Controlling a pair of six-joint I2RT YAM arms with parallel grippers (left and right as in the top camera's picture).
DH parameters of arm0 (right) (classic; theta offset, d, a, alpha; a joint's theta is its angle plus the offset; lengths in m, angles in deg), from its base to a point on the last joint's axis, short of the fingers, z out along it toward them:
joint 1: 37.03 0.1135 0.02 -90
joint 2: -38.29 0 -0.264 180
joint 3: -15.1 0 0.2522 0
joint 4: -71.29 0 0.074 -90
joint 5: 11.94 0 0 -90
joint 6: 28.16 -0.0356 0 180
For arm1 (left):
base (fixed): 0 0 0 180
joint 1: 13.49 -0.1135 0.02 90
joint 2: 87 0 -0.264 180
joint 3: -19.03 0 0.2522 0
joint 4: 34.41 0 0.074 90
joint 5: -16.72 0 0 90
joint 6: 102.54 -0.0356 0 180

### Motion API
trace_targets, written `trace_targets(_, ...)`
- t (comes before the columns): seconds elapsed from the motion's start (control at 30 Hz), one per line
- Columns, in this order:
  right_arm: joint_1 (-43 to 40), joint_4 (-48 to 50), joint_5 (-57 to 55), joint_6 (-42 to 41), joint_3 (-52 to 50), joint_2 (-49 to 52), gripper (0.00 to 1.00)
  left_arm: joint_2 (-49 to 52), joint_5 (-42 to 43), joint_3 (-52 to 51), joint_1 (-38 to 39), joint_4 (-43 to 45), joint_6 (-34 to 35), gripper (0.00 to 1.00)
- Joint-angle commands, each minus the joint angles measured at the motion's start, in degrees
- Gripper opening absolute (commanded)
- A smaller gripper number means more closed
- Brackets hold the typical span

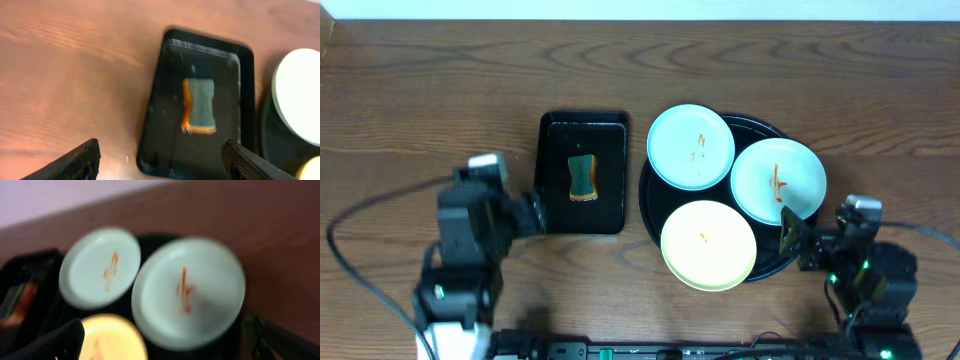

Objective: Clean dirty plates on tray and stack at the side

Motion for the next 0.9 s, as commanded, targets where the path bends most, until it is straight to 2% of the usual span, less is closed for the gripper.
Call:
trace_targets(0.0,0.8,-5.6,6.8,-0.6,7.9,9.1,0.99,8.1,3.8,9.6,-0.1,-6.0,0.5,0.79)
trace_targets(0.17,0.9,-18.7,4.2,0.9,17.2,22.1,0.99,19.1,3.8,18.8,-0.1,-17.2,0.5,0.79)
trace_targets(0.27,0.9,-20.2,1.6,1.0,18.8,27.4,0.99,21.7,3.7,18.9,-0.1,-17.8,0.5,0.79)
trace_targets(0.37,0.9,-18.8,6.7,0.9,18.8,31.3,0.99,23.6,3.8,18.9,-0.1,-17.7,0.5,0.79)
trace_targets(0.5,0.9,-17.5,12.5,0.9,18.8,35.3,0.99,25.4,4.0,18.9,-0.1,-16.2,0.5,0.79)
trace_targets(0.57,0.9,-17.7,12.5,1.2,18.7,37.1,0.99,26.0,7.0,18.8,-0.1,-14.2,0.5,0.79)
trace_targets(0.67,1.7,-17.9,12.3,2.5,18.4,39.2,0.86,27.0,12.1,18.7,0.2,-10.0,0.5,0.79)
trace_targets(0.8,4.4,-17.0,10.6,2.6,17.9,41.6,0.83,29.3,11.8,18.7,2.7,-5.9,-0.6,0.79)
trace_targets(0.87,6.1,-16.0,9.7,2.6,17.6,42.6,0.83,31.0,8.7,18.7,4.6,-4.4,-0.6,0.79)
